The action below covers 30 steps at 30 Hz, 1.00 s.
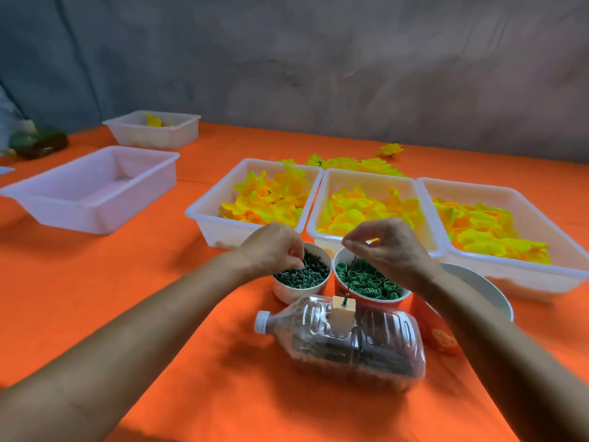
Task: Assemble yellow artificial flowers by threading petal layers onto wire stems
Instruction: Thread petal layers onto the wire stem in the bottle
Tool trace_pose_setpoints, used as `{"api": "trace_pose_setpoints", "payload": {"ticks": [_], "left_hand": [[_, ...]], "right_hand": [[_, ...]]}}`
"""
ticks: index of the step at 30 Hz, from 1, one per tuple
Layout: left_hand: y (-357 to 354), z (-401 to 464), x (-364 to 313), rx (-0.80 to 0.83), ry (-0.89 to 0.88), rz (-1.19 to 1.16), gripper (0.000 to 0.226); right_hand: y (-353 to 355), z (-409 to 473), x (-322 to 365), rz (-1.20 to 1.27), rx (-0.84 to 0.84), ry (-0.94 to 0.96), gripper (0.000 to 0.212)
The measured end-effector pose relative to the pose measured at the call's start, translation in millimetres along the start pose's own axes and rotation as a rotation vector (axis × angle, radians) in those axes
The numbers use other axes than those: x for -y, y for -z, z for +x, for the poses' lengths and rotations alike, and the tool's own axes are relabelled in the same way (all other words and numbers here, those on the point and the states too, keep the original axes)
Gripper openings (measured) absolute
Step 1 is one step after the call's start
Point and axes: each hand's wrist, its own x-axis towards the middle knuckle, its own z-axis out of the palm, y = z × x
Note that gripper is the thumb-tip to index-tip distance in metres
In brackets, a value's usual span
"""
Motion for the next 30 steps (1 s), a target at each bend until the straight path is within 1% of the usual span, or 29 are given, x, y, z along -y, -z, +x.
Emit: {"api": "trace_pose_setpoints", "payload": {"ticks": [5, 8, 11, 17, 22, 25, 30], "left_hand": [[-19, 5, -7, 0.027, 0.051, 0.171, 0.021], [-25, 6, -9, 0.009, 0.103, 0.180, 0.023], [-26, 4, -6, -0.012, 0.124, 0.117, 0.019], [-15, -5, -2, -0.089, 0.189, -0.206, 0.005], [-6, -8, 1, -0.150, 0.237, -0.465, 0.011], [-4, -9, 4, -0.152, 0.242, -0.614, 0.010], [4, -12, 0, -0.104, 0.232, -1.016, 0.010]], "right_hand": [[-8, 0, 6, 0.036, 0.005, -0.020, 0.009], [-10, -1, 8, 0.038, 0.011, -0.036, 0.010], [-11, -2, 9, 0.047, 0.031, -0.052, 0.011], [-18, -2, 9, 0.119, 0.043, -0.099, 0.009], [-22, 0, 11, 0.179, 0.043, -0.119, 0.008], [-23, 0, 11, 0.203, 0.049, -0.131, 0.007], [-21, 1, 9, 0.254, 0.045, -0.142, 0.005]]}}
